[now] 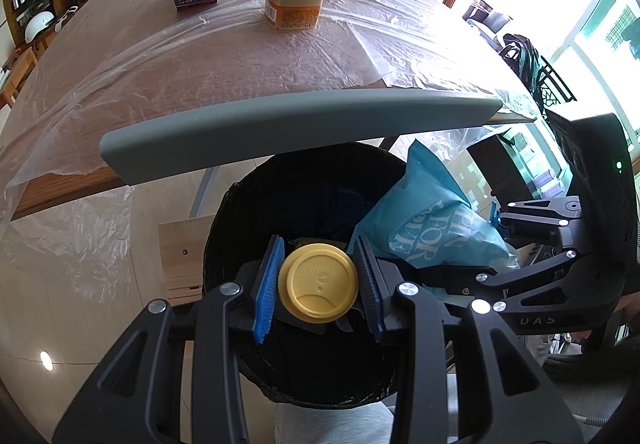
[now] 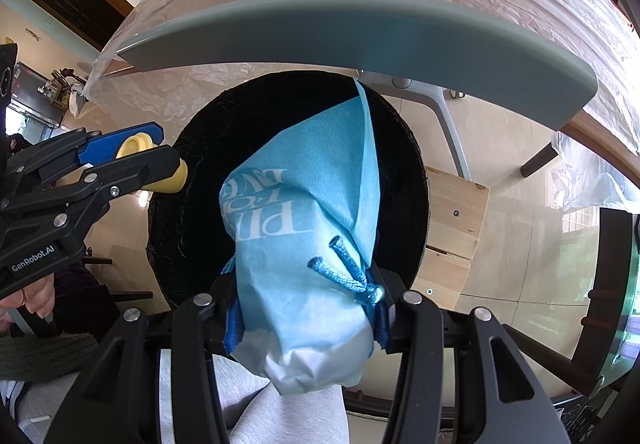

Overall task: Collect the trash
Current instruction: 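Open the left tool to drop the cup while the right tool drops the bag into the bin, then move both tools back over the table toward the white box and cardboard box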

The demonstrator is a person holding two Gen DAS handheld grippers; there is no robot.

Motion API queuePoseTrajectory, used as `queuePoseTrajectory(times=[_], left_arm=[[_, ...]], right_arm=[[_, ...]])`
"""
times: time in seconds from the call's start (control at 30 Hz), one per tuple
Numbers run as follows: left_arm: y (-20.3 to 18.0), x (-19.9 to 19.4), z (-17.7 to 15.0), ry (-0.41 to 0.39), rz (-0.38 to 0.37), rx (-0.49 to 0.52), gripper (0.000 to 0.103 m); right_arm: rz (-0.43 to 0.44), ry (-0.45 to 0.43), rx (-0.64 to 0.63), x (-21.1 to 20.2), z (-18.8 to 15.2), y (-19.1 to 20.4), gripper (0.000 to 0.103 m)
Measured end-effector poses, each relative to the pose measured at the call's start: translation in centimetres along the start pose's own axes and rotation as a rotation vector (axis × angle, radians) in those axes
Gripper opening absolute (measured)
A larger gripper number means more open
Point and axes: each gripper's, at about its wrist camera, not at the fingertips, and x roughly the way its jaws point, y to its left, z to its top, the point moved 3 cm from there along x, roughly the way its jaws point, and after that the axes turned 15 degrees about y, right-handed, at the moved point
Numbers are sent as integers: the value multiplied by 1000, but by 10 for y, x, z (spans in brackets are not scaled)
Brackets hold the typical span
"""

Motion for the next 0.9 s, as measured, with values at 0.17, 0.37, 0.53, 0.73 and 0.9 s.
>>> queuePoseTrajectory(times=[0.17, 0.37, 0.53, 0.73, 0.9], left_arm=[[1, -2, 1, -14, -40, -3, 38], [5, -13, 4, -50, -54, -32, 80], [1, -19, 6, -41, -37, -21, 83], [-4, -56, 8, -136, -47, -24, 88], [11, -112, 31, -366, 50, -87, 101]], right_arm=[[-4, -17, 3, -3, -1, 0, 63], [10, -61, 22, -18, -4, -6, 75], [-3, -100, 1, -36, -10, -6, 80], [-27, -271, -56, -88, -17, 4, 87], [-176, -668, -59, -166, -13, 9, 99]])
